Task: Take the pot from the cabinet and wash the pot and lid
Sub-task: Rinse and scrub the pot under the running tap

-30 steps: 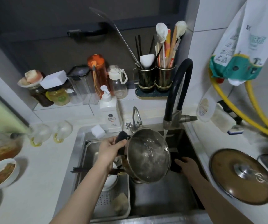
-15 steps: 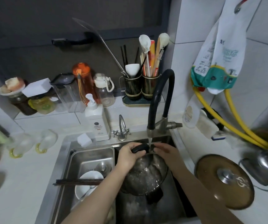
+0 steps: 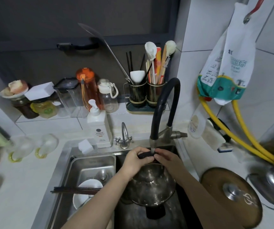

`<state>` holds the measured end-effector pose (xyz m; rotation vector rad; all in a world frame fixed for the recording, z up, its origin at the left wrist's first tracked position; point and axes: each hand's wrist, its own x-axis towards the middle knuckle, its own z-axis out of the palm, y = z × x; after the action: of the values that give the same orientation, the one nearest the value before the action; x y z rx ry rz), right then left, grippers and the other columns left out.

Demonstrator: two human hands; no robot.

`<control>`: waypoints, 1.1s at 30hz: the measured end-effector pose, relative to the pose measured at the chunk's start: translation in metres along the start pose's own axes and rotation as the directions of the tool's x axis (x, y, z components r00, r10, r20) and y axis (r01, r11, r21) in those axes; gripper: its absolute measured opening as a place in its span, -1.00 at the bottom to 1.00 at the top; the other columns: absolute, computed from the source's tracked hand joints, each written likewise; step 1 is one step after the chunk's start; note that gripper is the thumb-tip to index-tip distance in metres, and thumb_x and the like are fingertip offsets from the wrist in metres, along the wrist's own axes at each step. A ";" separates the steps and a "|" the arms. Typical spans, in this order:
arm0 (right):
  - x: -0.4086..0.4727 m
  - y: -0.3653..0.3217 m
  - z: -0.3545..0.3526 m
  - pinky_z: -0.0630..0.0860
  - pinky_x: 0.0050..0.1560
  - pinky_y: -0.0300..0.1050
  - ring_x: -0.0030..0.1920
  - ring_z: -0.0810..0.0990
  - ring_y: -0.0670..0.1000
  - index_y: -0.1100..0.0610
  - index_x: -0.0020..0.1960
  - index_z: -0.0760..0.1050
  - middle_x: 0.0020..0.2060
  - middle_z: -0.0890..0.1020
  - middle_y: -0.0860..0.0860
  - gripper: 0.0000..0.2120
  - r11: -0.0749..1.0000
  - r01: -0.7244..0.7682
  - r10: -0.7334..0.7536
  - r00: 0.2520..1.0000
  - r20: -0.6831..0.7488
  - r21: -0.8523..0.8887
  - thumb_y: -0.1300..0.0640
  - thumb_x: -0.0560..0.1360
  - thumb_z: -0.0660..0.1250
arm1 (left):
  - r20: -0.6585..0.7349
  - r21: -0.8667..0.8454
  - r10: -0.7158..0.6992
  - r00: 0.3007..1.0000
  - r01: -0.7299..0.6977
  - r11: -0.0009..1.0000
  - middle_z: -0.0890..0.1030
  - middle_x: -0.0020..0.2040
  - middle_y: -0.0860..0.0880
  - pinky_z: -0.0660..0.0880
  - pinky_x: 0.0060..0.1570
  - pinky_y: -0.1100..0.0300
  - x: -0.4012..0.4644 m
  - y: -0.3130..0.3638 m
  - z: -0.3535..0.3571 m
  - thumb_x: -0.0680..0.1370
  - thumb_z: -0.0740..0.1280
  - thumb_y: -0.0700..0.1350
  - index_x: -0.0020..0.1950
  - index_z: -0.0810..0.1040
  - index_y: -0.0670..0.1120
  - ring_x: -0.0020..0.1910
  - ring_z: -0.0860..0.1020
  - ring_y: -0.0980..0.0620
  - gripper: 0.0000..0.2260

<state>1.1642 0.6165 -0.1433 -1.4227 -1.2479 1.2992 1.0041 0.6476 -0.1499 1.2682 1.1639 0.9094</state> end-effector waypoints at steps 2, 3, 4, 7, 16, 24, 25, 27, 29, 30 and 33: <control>0.003 -0.003 0.002 0.49 -0.16 -0.45 -0.12 0.62 -0.28 -0.13 0.00 0.54 -0.15 0.66 -0.19 -0.81 1.000 0.006 -0.006 0.999 0.036 -0.007 0.17 0.51 0.32 | -0.011 -0.031 -0.002 1.000 0.002 1.000 0.63 -0.18 -0.06 0.53 -0.10 0.33 0.000 0.001 -0.004 0.38 0.48 -0.32 -0.09 0.59 -0.12 -0.20 0.58 0.10 -0.82; 0.005 -0.005 0.003 0.51 -0.13 -0.40 -0.11 0.64 -0.23 -0.10 -0.01 0.57 -0.16 0.69 -0.15 -0.82 1.000 0.007 -0.007 0.999 0.053 -0.011 0.18 0.50 0.33 | -0.018 -0.046 -0.004 1.000 0.003 0.999 0.64 -0.14 -0.10 0.54 -0.05 0.27 0.001 0.002 -0.007 0.38 0.48 -0.32 -0.07 0.59 -0.15 -0.16 0.59 0.06 -0.82; 0.009 -0.004 0.005 0.51 -0.11 -0.34 -0.11 0.66 -0.18 -0.07 -0.03 0.59 -0.18 0.70 -0.12 -0.84 1.000 0.010 -0.009 0.998 0.062 -0.020 0.18 0.50 0.34 | -0.027 -0.054 -0.005 1.000 0.004 0.999 0.65 -0.11 -0.13 0.54 0.00 0.21 0.001 0.004 -0.009 0.38 0.48 -0.31 -0.06 0.60 -0.15 -0.13 0.59 0.03 -0.81; 0.016 -0.008 0.009 0.55 -0.16 -0.25 -0.20 0.67 -0.11 0.01 -0.14 0.58 -0.26 0.70 -0.07 -0.93 0.999 0.012 -0.008 0.996 0.089 -0.042 0.16 0.48 0.37 | -0.062 -0.052 -0.020 0.998 0.017 0.999 0.65 -0.15 -0.07 0.53 0.00 0.17 0.003 0.008 -0.020 0.38 0.49 -0.28 -0.10 0.61 -0.08 -0.16 0.59 0.05 -0.83; 0.013 0.035 0.008 0.51 0.01 -0.29 0.04 0.60 -0.08 0.07 0.17 0.56 0.02 0.65 -0.03 -0.72 0.983 -0.054 0.054 0.999 -0.009 -0.173 0.23 0.48 0.34 | -0.179 -0.248 -0.152 0.972 0.105 0.963 0.66 -0.09 -0.21 0.55 0.06 -0.02 -0.002 0.003 -0.043 0.41 0.47 -0.25 -0.03 0.63 -0.20 -0.10 0.60 -0.14 -0.84; -0.008 0.051 -0.001 0.37 0.06 -0.28 0.03 0.54 -0.08 0.06 0.22 0.52 0.00 0.60 -0.07 -0.69 0.937 -0.172 0.126 0.978 -0.165 -0.303 0.15 0.48 0.35 | -0.164 -0.402 -0.210 0.964 0.130 0.907 0.66 -0.20 -0.15 0.57 -0.35 0.27 -0.015 -0.002 -0.049 0.45 0.40 -0.31 0.03 0.58 -0.28 -0.38 0.62 0.06 -0.83; -0.007 0.051 0.001 0.35 0.08 -0.29 0.02 0.50 -0.10 0.07 0.26 0.49 0.03 0.58 -0.05 -0.67 0.926 -0.171 0.123 0.979 -0.160 -0.335 0.15 0.49 0.34 | -0.136 -0.390 -0.203 0.970 0.136 0.911 0.68 -0.22 -0.12 0.57 -0.34 0.26 -0.018 -0.002 -0.048 0.45 0.40 -0.32 -0.01 0.59 -0.25 -0.36 0.63 0.06 -0.87; -0.006 0.050 0.006 0.34 0.13 -0.28 0.06 0.48 -0.09 0.09 0.29 0.47 0.13 0.58 0.02 -0.63 0.926 -0.191 0.146 0.977 -0.157 -0.326 0.16 0.49 0.33 | -0.095 -0.358 -0.186 0.978 0.141 0.923 0.69 -0.23 -0.08 0.58 -0.30 0.26 -0.023 -0.002 -0.044 0.43 0.41 -0.34 -0.07 0.61 -0.20 -0.32 0.65 0.06 -0.89; -0.009 0.047 0.008 0.37 0.14 -0.24 0.10 0.50 -0.05 0.09 0.28 0.48 0.17 0.58 0.06 -0.64 0.947 -0.216 0.184 0.971 -0.150 -0.239 0.13 0.49 0.34 | -0.089 -0.326 -0.177 0.980 0.140 0.935 0.69 -0.18 -0.09 0.60 -0.17 0.20 -0.024 -0.002 -0.043 0.42 0.42 -0.33 -0.08 0.63 -0.16 -0.24 0.65 0.03 -0.87; -0.013 0.044 0.008 0.40 0.14 -0.21 0.11 0.52 -0.04 0.07 0.27 0.50 0.17 0.59 0.05 -0.66 0.954 -0.231 0.206 0.968 -0.142 -0.192 0.09 0.50 0.34 | -0.093 -0.313 -0.172 0.981 0.135 0.940 0.69 -0.15 -0.11 0.59 -0.09 0.15 -0.024 -0.002 -0.044 0.42 0.43 -0.32 -0.08 0.64 -0.15 -0.20 0.65 0.00 -0.87; -0.025 0.038 0.006 0.49 0.02 -0.20 0.00 0.60 -0.06 0.05 0.10 0.60 0.01 0.67 0.03 -0.78 0.971 -0.235 0.229 0.962 -0.147 -0.030 0.01 0.54 0.26 | -0.105 -0.300 -0.170 0.980 0.132 0.945 0.70 -0.05 -0.16 0.55 0.09 0.01 -0.021 0.000 -0.048 0.40 0.46 -0.28 -0.06 0.65 -0.13 -0.05 0.65 -0.11 -0.85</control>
<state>1.1643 0.5856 -0.1763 -1.7056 -1.0458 1.3020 0.9531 0.6375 -0.1437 0.8799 1.1620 1.0183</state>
